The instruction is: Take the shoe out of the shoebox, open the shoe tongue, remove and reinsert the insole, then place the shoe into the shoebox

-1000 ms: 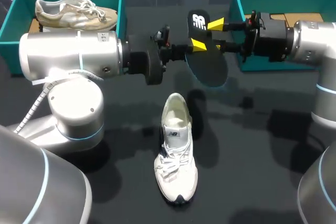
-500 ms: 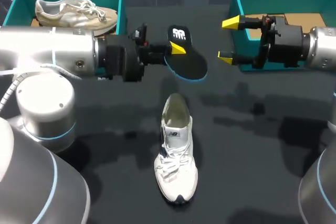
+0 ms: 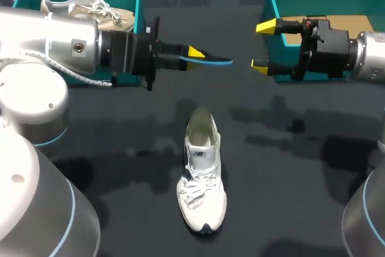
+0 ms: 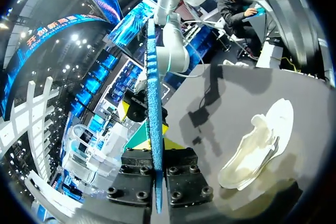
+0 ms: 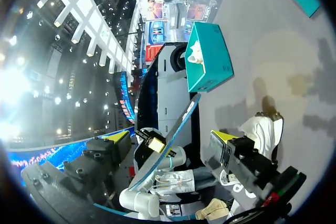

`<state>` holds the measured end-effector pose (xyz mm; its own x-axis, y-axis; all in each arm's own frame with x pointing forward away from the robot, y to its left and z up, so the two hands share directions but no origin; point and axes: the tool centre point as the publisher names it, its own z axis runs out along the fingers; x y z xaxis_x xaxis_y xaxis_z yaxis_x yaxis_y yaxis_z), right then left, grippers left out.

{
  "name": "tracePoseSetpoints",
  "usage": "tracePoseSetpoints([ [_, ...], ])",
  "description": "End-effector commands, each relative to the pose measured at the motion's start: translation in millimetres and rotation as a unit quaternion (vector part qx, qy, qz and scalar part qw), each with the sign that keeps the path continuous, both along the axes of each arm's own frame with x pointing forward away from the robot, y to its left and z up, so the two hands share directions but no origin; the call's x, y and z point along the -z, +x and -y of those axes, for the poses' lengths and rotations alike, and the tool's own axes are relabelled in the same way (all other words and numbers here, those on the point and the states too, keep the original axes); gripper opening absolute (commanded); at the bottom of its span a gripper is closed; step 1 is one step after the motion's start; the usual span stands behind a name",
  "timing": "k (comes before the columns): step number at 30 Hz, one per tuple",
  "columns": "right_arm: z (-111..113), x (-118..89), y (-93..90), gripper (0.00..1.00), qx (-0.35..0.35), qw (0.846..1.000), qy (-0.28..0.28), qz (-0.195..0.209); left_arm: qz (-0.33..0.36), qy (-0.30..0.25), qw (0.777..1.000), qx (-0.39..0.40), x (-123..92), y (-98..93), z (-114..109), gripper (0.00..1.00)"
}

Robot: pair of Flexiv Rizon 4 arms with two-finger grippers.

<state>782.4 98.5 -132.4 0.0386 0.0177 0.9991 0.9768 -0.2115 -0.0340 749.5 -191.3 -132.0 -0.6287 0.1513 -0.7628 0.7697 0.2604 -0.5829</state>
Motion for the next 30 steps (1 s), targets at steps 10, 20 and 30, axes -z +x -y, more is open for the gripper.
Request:
tracePoseSetpoints([
  [10, 0.0, 0.0, -1.5, 1.0, 0.0, 1.0, -0.002, -0.001, -0.11, 0.051, 0.993, -0.016, -1.8, -0.5, 7.0, 0.0],
  [20, 0.0, 0.0, -1.5, 1.0, 0.0, 1.0, -0.002, -0.001, -0.234, 0.035, 0.971, -0.045, -11.1, -7.7, -11.1, 0.0],
  [30, 0.0, 0.0, -1.5, 1.0, 0.0, 1.0, -0.002, -0.001, -0.48, 0.0, 0.875, -0.06, -24.6, -15.0, -26.7, 0.0],
])
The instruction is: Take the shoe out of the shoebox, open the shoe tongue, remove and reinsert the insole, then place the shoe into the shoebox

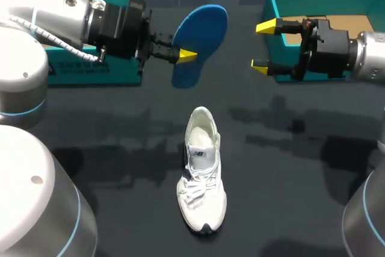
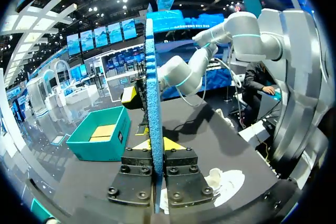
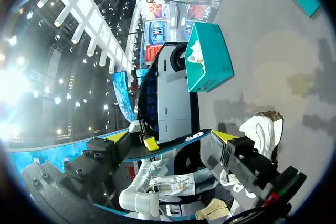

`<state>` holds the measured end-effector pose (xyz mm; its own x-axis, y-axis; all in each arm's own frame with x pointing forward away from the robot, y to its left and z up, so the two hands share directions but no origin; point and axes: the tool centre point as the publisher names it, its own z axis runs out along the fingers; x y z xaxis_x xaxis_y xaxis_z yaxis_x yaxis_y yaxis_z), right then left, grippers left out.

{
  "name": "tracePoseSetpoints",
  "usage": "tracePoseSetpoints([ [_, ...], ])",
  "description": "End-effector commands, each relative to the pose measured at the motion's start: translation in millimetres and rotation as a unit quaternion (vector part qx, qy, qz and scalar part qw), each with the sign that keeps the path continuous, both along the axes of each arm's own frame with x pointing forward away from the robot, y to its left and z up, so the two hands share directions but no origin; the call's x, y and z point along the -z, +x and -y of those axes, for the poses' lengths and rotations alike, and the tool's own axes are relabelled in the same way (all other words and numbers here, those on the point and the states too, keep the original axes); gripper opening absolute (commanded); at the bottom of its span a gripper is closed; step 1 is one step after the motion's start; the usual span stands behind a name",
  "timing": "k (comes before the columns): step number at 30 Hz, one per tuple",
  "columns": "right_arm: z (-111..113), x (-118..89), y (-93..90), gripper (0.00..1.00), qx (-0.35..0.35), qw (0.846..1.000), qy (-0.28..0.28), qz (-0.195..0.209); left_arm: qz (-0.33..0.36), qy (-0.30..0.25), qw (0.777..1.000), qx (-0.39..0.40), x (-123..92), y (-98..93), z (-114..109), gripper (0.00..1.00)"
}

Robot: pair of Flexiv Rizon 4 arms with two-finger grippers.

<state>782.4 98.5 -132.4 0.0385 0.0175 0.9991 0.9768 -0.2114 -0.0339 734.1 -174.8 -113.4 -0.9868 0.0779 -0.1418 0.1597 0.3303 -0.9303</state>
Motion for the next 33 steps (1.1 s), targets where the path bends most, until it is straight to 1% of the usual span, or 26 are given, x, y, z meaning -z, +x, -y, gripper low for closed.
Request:
tracePoseSetpoints([
  [1, 0.1, -0.1, -1.6, 1.0, 0.0, 1.0, -0.002, -0.001, -0.167, -0.021, 0.985, -0.026, -7.4, 1.4, -10.6, 0.0],
  [2, 0.1, -0.1, -1.6, 1.0, 0.0, 1.0, -0.002, -0.001, -0.21, -0.025, 0.977, -0.03, -8.7, 3.1, -11.5, 0.0],
  [4, 0.1, -0.1, -1.6, 1.0, 0.0, 1.0, -0.002, -0.001, -0.263, -0.035, 0.963, -0.036, -9.4, 5.5, -12.5, 0.0],
  [8, 0.1, -0.1, -1.6, 1.0, 0.0, 1.0, -0.002, -0.001, -0.38, -0.056, 0.922, -0.05, -9.1, 15.0, -14.3, 0.0],
  [22, 0.1, -0.1, -1.6, 1.0, 0.0, 1.0, -0.002, -0.001, -0.38, -0.056, 0.922, -0.05, -9.1, 15.0, -14.3, 0.0],
  [23, 0.1, -0.1, -1.6, 1.0, 0.0, 1.0, -0.002, -0.001, -0.4, -0.052, 0.914, -0.051, -8.2, 14.4, -12.9, 0.0],
  [25, 0.1, -0.1, -1.6, 1.0, 0.0, 1.0, -0.002, -0.001, -0.463, -0.033, 0.883, -0.068, -6.0, 13.8, -7.1, 0.0],
  [26, 0.1, -0.1, -1.6, 1.0, 0.0, 1.0, -0.002, -0.001, -0.476, -0.031, 0.876, -0.073, -5.6, 14.0, -5.3, 0.0],
  [27, 0.1, -0.1, -1.6, 1.0, 0.0, 1.0, -0.002, -0.001, -0.497, -0.023, 0.864, -0.084, -4.7, 14.4, -3.1, 0.0],
  [33, 0.1, -0.1, -1.6, 1.0, 0.0, 1.0, -0.002, -0.001, -0.565, -0.007, 0.818, -0.111, 3.4, 14.8, 4.9, 0.0],
])
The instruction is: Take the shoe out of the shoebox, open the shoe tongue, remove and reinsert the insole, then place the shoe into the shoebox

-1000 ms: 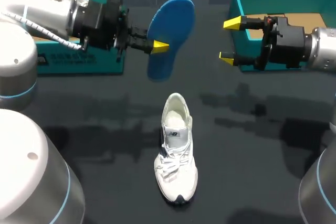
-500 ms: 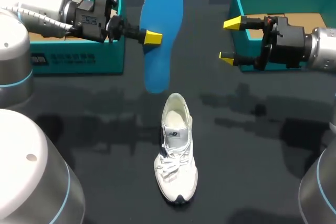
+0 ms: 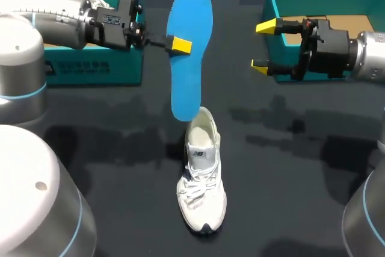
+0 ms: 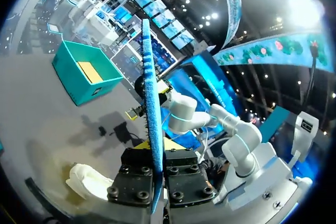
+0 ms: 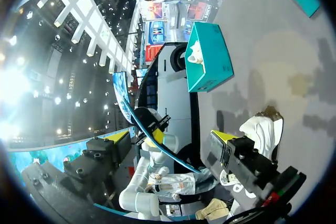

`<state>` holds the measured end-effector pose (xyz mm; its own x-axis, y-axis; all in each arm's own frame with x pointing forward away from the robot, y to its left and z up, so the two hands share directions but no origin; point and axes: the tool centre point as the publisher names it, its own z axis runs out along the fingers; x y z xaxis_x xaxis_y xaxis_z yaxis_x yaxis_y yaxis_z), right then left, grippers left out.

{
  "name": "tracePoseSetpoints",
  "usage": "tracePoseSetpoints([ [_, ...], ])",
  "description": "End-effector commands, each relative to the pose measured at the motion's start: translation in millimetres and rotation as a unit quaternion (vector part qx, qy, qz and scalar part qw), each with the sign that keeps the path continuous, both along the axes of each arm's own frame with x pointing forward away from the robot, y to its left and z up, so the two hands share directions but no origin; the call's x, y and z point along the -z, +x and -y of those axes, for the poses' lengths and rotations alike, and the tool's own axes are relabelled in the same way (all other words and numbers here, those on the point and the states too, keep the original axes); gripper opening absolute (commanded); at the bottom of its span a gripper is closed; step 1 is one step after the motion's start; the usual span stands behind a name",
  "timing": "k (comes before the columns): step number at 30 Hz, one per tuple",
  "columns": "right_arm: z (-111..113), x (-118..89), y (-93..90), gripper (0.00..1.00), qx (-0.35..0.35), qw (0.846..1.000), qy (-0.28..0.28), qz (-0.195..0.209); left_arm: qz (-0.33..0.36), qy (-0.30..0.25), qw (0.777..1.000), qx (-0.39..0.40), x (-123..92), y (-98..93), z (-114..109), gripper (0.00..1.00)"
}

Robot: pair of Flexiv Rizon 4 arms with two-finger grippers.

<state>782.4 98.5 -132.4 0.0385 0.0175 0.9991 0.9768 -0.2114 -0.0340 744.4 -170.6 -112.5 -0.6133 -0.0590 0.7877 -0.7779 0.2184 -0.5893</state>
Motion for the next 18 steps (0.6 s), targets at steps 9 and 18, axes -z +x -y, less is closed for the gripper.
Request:
tracePoseSetpoints([
  [9, 0.1, -0.1, -1.6, 1.0, 0.0, 1.0, -0.002, -0.001, -0.168, 0.037, 0.984, -0.048, 20.7, 2.4, 16.8, 0.0],
  [18, 0.1, -0.1, -1.6, 1.0, 0.0, 1.0, -0.002, -0.001, -0.238, 0.039, 0.967, -0.077, 41.5, 9.0, 32.1, 0.0],
])
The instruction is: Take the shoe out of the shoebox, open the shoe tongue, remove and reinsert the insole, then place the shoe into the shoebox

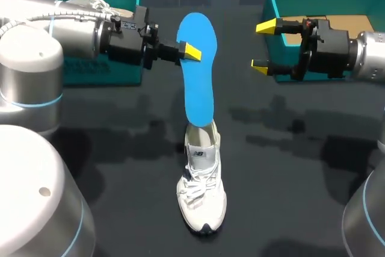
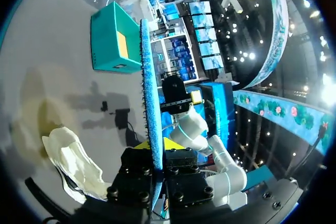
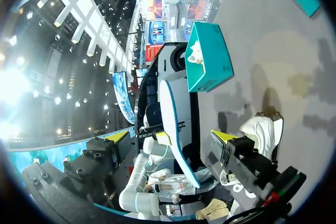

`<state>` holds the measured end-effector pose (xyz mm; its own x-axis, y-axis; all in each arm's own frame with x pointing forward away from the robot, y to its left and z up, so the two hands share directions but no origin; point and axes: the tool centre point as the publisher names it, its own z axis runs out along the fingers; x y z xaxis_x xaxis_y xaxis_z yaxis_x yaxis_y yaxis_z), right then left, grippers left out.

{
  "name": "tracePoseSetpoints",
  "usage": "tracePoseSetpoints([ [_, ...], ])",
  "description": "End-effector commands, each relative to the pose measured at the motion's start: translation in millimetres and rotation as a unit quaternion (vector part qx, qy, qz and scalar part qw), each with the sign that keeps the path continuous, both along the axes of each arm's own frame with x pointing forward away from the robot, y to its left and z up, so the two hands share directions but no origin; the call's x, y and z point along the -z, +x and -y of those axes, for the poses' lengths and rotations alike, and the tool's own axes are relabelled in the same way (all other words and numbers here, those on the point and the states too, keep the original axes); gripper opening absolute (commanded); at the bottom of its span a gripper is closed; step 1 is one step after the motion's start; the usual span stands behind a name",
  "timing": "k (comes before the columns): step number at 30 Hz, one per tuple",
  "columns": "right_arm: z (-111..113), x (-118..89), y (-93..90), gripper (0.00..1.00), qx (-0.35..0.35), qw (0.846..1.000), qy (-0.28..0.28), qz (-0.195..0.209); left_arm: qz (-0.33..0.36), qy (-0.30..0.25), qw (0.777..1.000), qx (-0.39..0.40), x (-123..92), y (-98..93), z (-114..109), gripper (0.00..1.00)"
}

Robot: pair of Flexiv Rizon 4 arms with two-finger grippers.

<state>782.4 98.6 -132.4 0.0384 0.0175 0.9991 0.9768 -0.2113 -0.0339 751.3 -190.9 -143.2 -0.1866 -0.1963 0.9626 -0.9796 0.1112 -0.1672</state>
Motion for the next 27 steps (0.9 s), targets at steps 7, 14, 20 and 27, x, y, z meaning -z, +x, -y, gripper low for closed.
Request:
tracePoseSetpoints([
  [7, 0.1, 0.0, -1.6, 1.0, 0.0, 1.0, -0.002, -0.001, -0.09, -0.024, 0.996, -0.013, 27.8, 16.8, 22.4, 0.0],
  [14, 4.0, -0.7, -3.6, 1.0, -0.003, 1.0, -0.025, -0.003, -0.118, -0.031, 0.992, -0.024, 38.1, 25.7, 30.4, 0.0],
  [20, 10.6, -10.6, -4.6, 1.0, -0.018, 0.995, -0.092, -0.011, -0.125, -0.032, 0.991, -0.03, 43.4, 29.3, 37.5, 0.0],
  [27, 14.5, -29.0, -5.5, 1.0, -0.034, 0.982, -0.183, -0.026, -0.149, -0.038, 0.987, -0.044, 48.0, 32.7, 40.7, 0.0],
])
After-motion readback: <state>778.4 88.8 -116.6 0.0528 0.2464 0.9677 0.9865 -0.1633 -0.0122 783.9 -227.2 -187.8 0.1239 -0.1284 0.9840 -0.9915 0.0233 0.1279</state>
